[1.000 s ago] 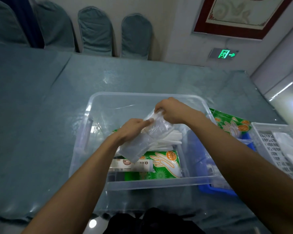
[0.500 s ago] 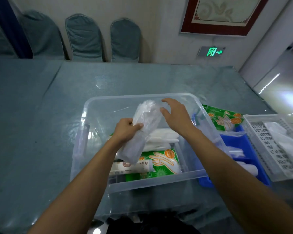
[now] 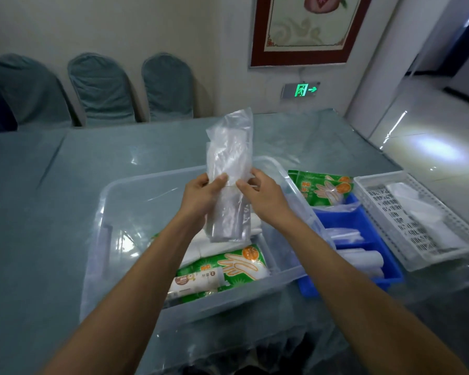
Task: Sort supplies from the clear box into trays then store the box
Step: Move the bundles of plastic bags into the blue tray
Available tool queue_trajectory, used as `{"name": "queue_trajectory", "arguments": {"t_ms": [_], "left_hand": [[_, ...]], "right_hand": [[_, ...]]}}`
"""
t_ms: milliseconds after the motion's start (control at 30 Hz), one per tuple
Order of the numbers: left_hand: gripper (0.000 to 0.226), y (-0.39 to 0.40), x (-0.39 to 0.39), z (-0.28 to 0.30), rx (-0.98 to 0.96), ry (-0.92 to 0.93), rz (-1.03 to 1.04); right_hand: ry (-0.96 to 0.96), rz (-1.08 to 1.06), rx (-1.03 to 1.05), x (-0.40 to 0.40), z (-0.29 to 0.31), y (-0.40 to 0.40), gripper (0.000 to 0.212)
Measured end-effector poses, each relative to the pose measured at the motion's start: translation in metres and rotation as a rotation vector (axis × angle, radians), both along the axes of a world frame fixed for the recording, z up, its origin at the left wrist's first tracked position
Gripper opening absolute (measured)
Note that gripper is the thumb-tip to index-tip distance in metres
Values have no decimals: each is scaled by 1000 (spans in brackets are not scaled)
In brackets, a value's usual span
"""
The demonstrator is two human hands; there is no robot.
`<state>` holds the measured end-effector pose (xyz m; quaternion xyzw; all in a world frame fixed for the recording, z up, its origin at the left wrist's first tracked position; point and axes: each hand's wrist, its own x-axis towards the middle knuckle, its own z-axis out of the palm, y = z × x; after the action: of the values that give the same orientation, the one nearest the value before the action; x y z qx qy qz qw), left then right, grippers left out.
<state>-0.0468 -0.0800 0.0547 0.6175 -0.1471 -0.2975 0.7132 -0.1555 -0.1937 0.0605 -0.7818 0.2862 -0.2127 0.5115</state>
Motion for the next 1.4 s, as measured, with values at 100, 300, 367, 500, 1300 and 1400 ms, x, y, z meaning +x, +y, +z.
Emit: {"name": "queue_trajectory", "arguments": {"t_ms": [100,300,367,500,1300,1400], "left_hand": [[26,-24,-16,21,-51,28,-48],[29,-91,-72,56,-140,0,-147],[30,-117,-94,60,-147,-24,-192],[29,-172,-142,57,-75,-107,-227],[24,-265,-262,-107,459,-358,-439],[37,-254,-244,-138,625,-529,-373]], "right_hand": [[-87,-45,51,-17,17,-14,39],[-177,-191,88,-75,47,-67,31],[-207,-212,100,-102,53,-88,25],[-214,-287,92,-160,55,-133,29],[275,-196,-95,-304,-59,-280,10],[335,-155,-194,-291,-65,-293,11]]}}
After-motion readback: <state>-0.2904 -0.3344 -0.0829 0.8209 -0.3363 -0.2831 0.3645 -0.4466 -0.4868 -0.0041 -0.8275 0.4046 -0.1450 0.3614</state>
